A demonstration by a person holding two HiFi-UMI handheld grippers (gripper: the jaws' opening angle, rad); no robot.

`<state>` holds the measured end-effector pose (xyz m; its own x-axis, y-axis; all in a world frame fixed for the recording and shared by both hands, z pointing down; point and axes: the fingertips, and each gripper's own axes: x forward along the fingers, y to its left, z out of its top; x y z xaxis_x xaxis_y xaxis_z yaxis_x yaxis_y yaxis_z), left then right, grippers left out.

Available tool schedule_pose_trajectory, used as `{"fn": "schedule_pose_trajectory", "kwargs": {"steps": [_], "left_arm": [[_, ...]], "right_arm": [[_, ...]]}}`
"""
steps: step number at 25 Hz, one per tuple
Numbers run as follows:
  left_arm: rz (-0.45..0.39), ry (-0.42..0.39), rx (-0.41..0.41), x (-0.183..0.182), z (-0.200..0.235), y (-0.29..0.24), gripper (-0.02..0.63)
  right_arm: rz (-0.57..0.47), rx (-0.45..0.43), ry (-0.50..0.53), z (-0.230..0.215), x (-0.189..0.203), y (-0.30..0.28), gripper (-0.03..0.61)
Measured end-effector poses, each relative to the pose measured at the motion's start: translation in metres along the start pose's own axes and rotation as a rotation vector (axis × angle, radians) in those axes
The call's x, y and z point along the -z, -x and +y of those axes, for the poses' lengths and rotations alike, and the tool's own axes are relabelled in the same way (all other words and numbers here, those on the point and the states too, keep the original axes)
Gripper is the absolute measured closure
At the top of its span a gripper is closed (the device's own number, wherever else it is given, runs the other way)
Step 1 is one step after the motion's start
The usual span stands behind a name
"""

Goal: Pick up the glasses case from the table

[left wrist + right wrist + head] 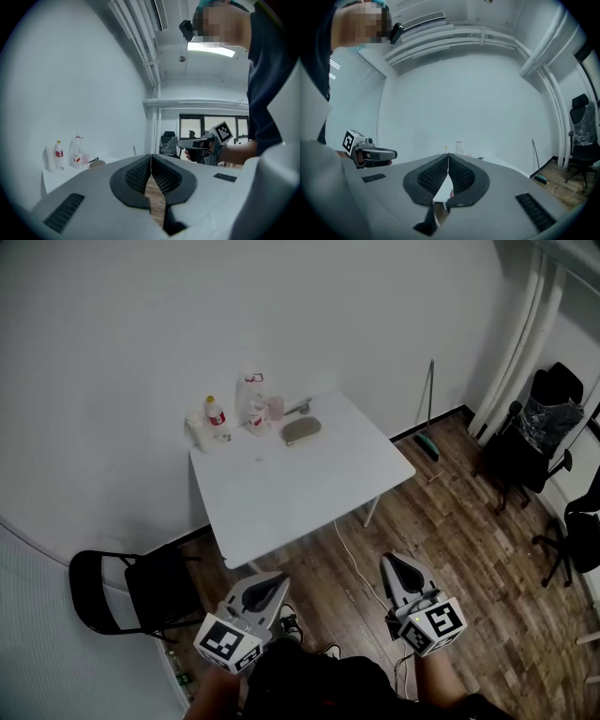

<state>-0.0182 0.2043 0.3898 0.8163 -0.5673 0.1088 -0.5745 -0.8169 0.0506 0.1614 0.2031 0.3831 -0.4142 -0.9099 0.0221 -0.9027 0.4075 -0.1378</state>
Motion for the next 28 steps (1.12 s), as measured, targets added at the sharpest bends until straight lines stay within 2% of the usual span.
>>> {"fn": "schedule_pose_trajectory", "kwargs": {"steps": [3,8,14,19,28], "left_arm": [[0.014,-0.013,-0.013,0.008,0.018,-0.013,0.592],[-0.001,0.000,-0.003,0.010,0.049,-0.044,0.592],[-0.021,-0.003,0.019,0.002,0.106,-0.087,0.592],[-0.007,0.004,0.007,-0.005,0.163,-0.114,0.592],[-0.008,0.001,-0.016,-0.014,0.264,-0.136,0.592]], "right_arm": [[0.017,-0.006,0.069,-0.004,0.002,-0.010,0.557],[0.019,0.016,0.050,-0.032,0.002,-0.033,0.556],[0.034,0.016,0.125,-0.055,-0.001,-0.100,0.556],[0.042,0.000,0.126,-0.067,-0.005,-0.161,0.555],[0.065,0.008,0.063,-0.082,-0.007,-0.268,0.555]]}}
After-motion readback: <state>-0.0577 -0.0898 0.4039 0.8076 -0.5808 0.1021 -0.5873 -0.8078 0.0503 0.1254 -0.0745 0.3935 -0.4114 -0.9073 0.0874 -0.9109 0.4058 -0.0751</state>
